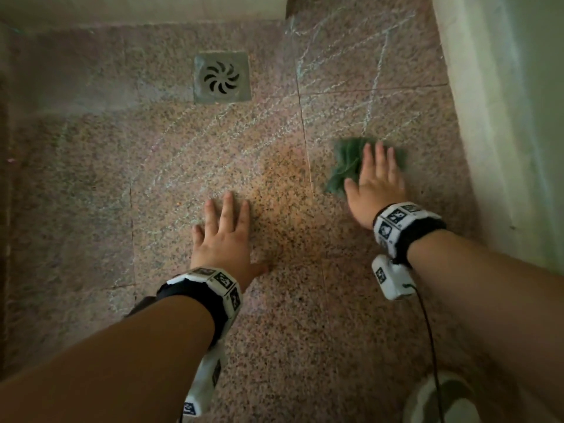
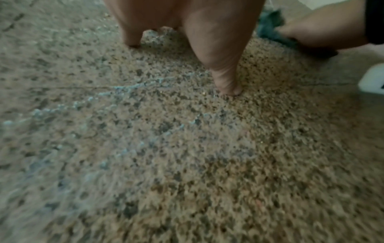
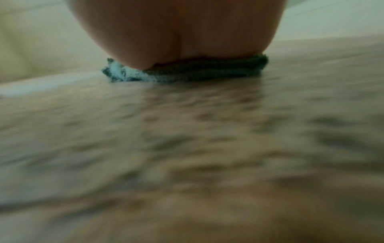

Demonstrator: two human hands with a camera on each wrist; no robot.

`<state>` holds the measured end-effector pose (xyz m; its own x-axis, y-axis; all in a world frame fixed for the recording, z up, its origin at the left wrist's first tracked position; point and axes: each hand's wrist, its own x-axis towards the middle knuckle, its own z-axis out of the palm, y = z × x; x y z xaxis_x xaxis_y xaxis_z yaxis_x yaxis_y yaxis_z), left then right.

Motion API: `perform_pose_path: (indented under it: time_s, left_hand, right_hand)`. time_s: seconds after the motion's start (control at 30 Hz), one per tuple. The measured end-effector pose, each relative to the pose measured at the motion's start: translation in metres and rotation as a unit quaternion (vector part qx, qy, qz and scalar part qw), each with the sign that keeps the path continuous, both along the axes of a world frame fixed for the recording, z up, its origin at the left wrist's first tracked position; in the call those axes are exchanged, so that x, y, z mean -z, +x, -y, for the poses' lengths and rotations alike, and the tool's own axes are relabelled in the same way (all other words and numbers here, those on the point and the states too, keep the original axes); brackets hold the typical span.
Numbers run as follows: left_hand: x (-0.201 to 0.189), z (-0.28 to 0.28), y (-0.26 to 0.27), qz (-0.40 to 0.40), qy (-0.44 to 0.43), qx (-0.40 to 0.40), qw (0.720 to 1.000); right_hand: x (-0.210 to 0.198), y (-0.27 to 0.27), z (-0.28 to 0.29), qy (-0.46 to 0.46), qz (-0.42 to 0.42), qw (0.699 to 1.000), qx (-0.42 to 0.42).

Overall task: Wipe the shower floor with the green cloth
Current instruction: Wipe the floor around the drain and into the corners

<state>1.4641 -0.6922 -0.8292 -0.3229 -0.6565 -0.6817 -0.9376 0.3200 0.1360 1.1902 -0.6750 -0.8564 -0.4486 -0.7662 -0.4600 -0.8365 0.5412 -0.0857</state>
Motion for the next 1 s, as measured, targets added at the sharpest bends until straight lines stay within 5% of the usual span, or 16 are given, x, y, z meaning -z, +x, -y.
perform_pose_path:
  time_s: [0.13,0.27,0.5,0.7,1.0]
  left_hand:
    - [-0.002,0.000,-0.002,0.009,0.014,-0.001,1.000]
    - [-0.001,0.001,-0.002,0.005,0.011,-0.001,1.000]
    - [-0.004,0.001,-0.003,0.010,0.005,0.000,1.000]
    - [-0.006,0.002,-0.002,-0.002,-0.007,-0.003,1.000]
    - [-0.005,0.006,-0.039,-0.008,-0.018,-0.003,1.000]
  right_hand:
    - [-0.004,-0.059,-0.024,0.029,-0.050,0.983,0.174]
    - [-0.004,-0.031,-0.006,0.021,-0.043,0.971,0.233]
    - [-0.005,0.109,-0.026,-0.016,0.034,0.996,-0.080]
    - [-0.001,0.087,-0.050,-0.004,0.024,0.981,-0.191]
    - [-0.003,-0.024,-0.081,0.035,-0.012,0.997,0.063]
